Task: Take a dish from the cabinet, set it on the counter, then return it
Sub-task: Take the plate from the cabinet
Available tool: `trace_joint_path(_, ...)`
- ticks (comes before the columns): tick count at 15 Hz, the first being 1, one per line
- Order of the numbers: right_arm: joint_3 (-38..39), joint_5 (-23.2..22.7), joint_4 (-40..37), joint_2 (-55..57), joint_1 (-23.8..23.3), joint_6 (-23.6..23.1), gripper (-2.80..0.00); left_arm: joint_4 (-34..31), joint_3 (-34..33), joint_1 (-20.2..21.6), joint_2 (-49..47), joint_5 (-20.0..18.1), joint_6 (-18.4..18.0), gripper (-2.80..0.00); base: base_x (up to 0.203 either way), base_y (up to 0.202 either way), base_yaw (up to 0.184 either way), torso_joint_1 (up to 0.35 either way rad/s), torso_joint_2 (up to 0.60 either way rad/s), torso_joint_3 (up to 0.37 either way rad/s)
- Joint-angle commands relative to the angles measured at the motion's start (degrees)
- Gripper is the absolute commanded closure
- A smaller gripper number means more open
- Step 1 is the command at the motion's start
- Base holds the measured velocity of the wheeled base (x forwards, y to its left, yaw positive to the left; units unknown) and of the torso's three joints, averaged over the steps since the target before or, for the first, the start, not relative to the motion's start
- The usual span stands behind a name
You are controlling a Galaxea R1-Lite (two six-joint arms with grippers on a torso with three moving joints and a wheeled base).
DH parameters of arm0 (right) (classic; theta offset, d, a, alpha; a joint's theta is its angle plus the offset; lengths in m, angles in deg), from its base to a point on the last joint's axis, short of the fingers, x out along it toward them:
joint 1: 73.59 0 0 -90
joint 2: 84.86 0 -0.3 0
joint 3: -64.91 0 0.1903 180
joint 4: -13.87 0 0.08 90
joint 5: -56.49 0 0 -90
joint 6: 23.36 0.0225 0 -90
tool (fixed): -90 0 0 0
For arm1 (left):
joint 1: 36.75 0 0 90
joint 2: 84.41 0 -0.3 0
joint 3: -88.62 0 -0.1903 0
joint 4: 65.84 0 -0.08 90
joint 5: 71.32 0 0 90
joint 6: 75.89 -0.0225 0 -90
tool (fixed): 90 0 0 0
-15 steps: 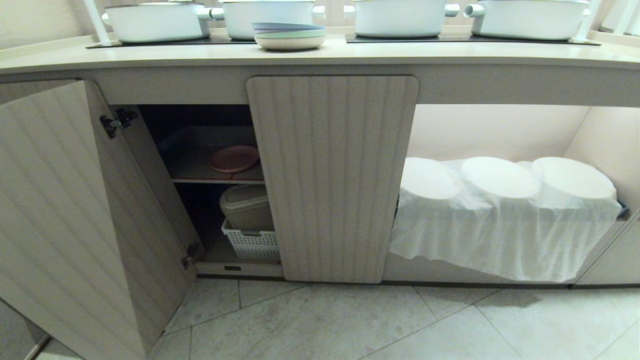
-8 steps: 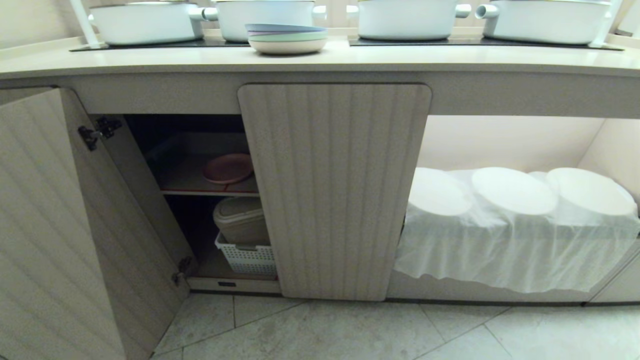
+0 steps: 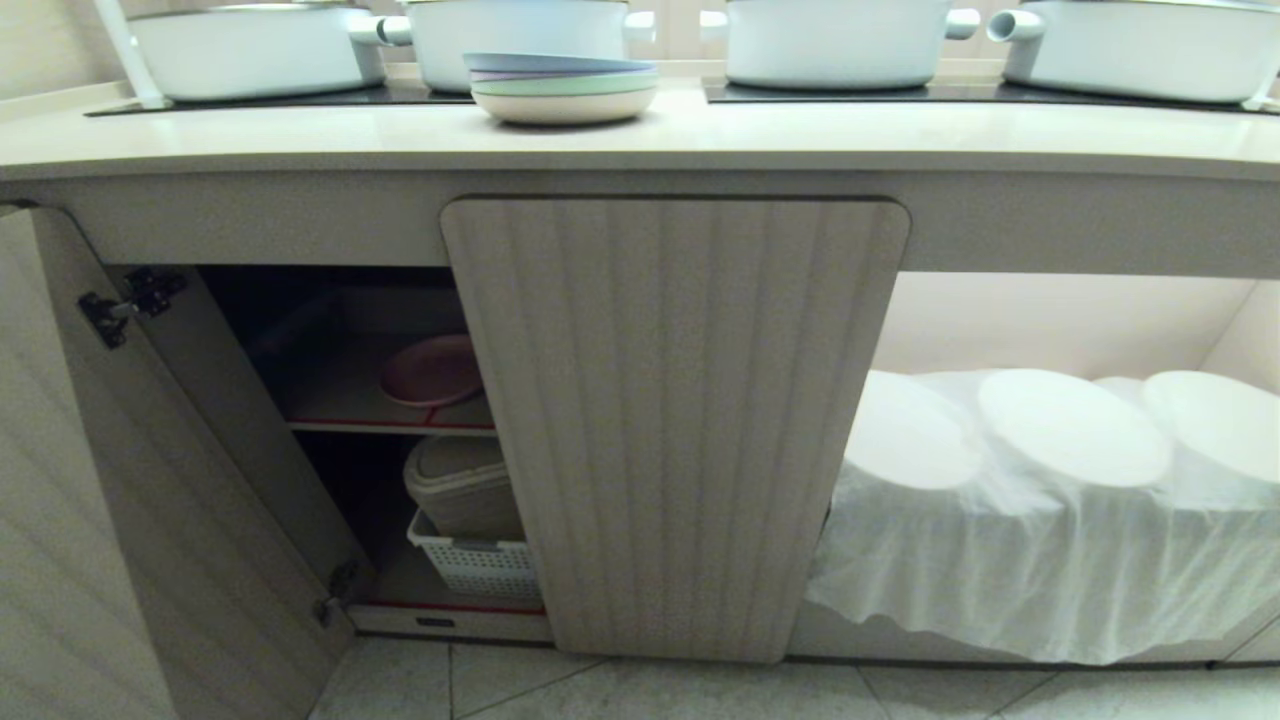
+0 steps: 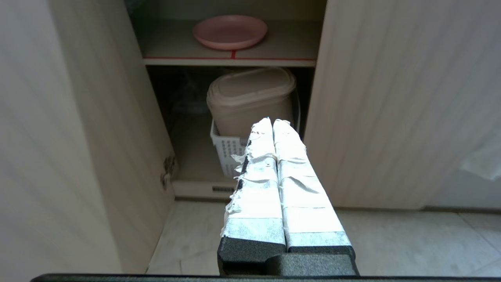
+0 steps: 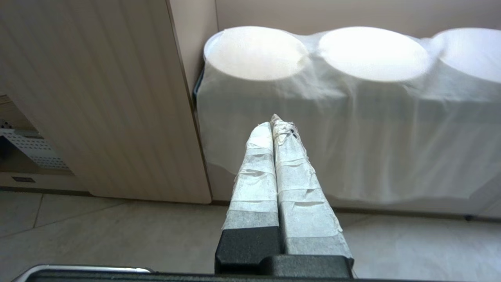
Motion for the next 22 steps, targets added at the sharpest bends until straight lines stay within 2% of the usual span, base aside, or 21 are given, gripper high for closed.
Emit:
trace_joint_path(1,0.00,0.00,0.00,0.00,-0.07,0.00,0.00,-0.01,0.00,0.00,0.02,0.00,-0.01,0.00,0.195,0.000,-0.001,0.002,0.01,0.002)
trace_joint_path(4,0.00,0.00,0.00,0.00,0.01,0.00,0.00,-0.01,0.00,0.00,0.02,0.00,-0.01,0.00,0.139,0.000,0.002,0.006,0.00,0.003)
trace_joint_path(22,0.00,0.00,0.00,0.00,0.01,0.00,0.00,-0.01,0.00,0.00,0.02,0.00,-0.01,0.00,0.000,0.000,0.000,0.000,0.00,0.000)
